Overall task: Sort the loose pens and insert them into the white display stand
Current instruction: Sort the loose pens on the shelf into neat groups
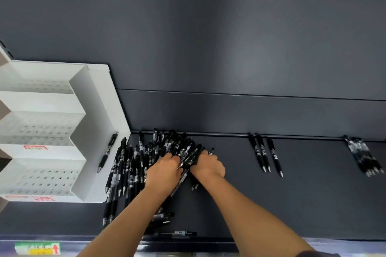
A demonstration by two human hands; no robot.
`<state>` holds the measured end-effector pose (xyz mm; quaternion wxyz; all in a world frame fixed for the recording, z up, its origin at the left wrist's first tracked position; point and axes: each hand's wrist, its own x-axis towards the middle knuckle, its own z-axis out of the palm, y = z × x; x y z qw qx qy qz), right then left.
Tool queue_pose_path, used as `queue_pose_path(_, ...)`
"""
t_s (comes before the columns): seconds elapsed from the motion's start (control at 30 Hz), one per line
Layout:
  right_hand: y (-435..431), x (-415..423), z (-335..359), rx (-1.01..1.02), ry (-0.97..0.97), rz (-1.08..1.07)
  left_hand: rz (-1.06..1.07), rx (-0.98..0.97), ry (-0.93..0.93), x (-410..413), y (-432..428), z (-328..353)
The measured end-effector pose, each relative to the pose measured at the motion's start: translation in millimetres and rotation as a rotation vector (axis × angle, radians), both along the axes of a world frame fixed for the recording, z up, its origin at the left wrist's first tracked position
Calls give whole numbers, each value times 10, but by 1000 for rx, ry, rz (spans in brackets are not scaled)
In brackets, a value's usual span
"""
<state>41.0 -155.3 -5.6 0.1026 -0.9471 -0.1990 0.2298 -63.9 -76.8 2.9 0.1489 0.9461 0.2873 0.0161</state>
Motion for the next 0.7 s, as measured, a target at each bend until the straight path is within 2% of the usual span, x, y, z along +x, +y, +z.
queue_pose_path(0.3,-327,88,17,-100,-45,49,-106,-36,-33,315,-166,42)
queue_pose_path(0.57,-761,343,-17,-51,-63,127,-188,-61,-3,773,-546,5)
queue_pose_path(0.7,-920,506,42,67,-9,93,-176,-130,7,1021,-699,-62)
